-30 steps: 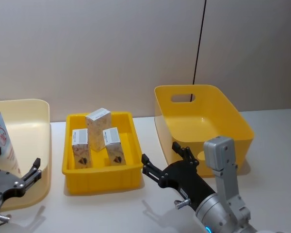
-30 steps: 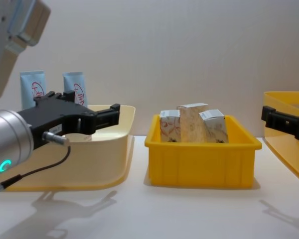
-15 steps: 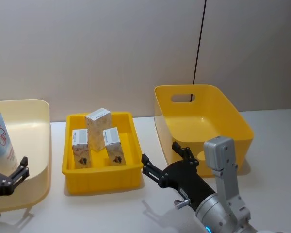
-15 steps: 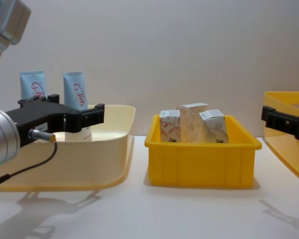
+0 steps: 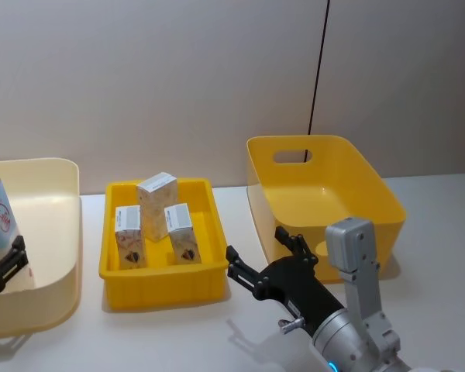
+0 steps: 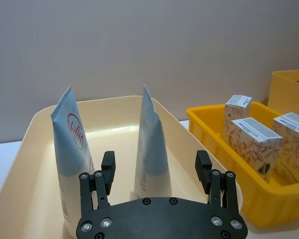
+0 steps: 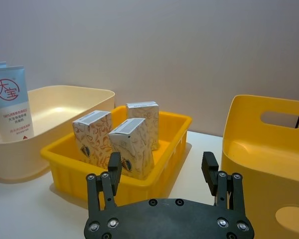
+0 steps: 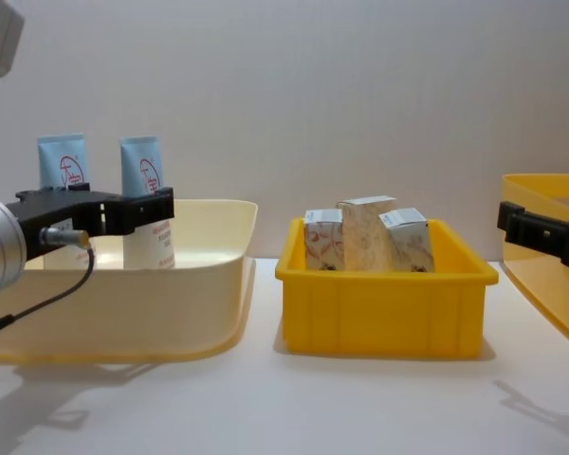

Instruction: Bimanual collaborative sorting of washing and personal care products

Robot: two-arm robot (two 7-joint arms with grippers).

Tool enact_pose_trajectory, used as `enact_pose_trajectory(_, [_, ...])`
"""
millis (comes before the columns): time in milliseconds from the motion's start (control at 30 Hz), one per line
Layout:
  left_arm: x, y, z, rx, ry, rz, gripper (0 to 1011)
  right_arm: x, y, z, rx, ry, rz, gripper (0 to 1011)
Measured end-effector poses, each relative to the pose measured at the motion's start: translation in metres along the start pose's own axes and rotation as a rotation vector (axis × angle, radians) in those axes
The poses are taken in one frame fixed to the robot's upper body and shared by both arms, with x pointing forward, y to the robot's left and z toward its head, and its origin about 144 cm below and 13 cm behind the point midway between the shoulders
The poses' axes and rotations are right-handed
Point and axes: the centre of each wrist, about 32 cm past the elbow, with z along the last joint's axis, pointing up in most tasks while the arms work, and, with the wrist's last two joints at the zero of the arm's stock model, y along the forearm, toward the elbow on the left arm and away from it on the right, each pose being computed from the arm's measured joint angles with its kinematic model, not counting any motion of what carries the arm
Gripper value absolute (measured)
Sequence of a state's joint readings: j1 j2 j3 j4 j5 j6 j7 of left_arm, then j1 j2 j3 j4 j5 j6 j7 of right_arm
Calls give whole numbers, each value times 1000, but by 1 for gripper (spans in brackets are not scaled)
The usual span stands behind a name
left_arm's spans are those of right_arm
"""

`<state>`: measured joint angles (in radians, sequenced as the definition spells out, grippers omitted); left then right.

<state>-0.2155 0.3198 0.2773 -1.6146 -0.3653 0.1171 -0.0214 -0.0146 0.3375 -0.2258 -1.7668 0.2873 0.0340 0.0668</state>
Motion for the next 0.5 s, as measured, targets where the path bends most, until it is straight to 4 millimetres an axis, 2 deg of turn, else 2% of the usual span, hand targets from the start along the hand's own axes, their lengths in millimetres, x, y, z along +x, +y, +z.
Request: enact_pose_trajectory(500, [9, -24, 2, 13, 64, -42, 1000, 0, 0, 0, 0, 0, 0, 1001])
